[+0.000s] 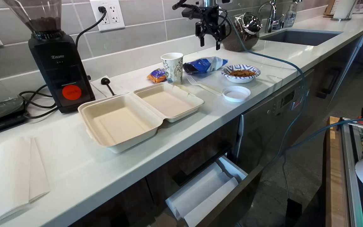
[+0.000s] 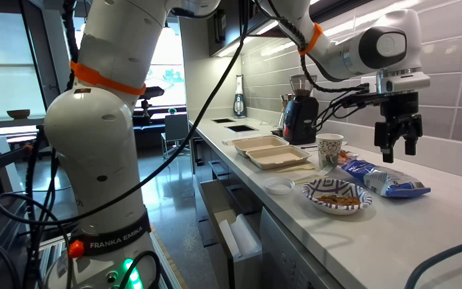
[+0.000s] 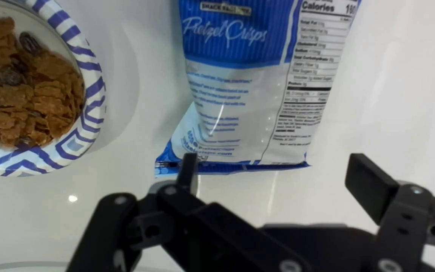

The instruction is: Pour the snacks out of the white and blue packet and into the food pack.

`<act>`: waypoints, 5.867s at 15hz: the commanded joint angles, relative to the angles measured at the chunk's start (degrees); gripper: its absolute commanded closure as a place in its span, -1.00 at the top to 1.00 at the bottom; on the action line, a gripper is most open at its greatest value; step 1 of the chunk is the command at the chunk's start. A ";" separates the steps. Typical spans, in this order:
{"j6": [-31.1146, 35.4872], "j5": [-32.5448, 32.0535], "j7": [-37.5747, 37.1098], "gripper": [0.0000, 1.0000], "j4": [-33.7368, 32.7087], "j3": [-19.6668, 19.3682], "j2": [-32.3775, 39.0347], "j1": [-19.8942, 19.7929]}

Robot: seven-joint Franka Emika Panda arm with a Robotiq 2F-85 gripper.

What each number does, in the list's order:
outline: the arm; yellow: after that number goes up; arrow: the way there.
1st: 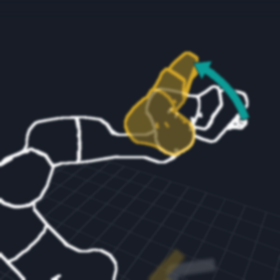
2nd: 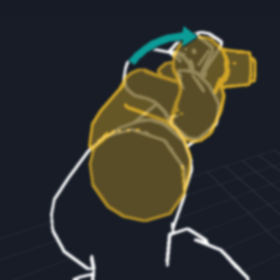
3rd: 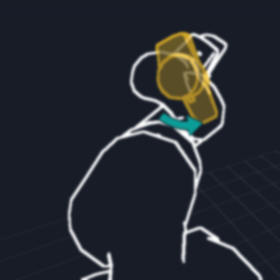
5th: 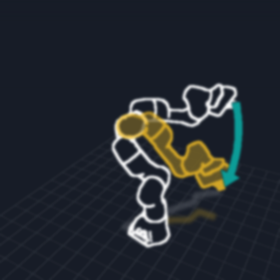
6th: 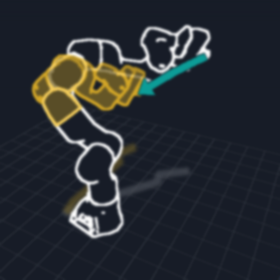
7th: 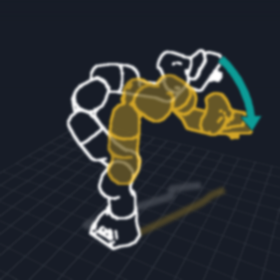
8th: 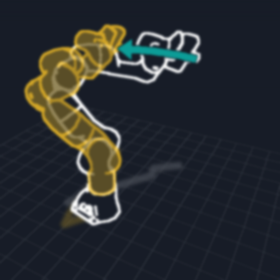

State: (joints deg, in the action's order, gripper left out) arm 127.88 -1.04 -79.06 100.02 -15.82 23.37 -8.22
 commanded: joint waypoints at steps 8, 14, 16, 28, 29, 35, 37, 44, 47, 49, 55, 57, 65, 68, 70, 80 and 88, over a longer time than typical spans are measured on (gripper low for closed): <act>7.44 3.42 2.82 1.00 1.14 1.42 4.20 -1.24; 7.67 3.87 4.74 0.31 0.97 1.54 5.69 -1.00; 7.26 3.81 5.25 0.02 0.90 1.46 5.82 -0.94; 7.02 3.73 4.54 -0.99 0.22 1.19 5.57 -0.60; 7.06 3.56 4.44 -0.99 0.31 1.11 5.28 -0.48; 7.30 1.10 3.27 -0.99 2.60 -0.03 0.57 1.18; 7.81 -0.17 2.97 -0.99 3.70 -0.77 -1.51 1.39; 8.44 -4.72 2.11 -0.99 6.32 -2.06 -8.20 1.39; 8.23 -6.24 2.25 -0.99 7.83 -1.44 -11.90 1.45; 8.12 -7.00 2.40 -0.99 9.00 -0.84 -14.39 1.60; 8.67 -9.08 3.32 -0.99 14.05 2.63 -22.27 2.11; 9.57 -10.09 3.35 -0.99 16.23 4.27 -24.77 2.27; 19.86 -12.51 5.55 -0.99 23.66 10.71 -30.15 2.64; 26.11 -12.76 6.49 -0.99 26.37 12.82 -30.54 2.83; 28.56 -14.54 6.55 -0.99 27.61 14.15 -30.54 2.68; 30.27 -25.36 3.95 -0.96 27.56 15.91 -29.88 2.77; 30.08 -28.89 9.22 -0.99 28.01 17.92 -30.14 4.22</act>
State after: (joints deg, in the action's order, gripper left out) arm 158.15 -26.92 -70.70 127.58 1.30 -6.17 -4.27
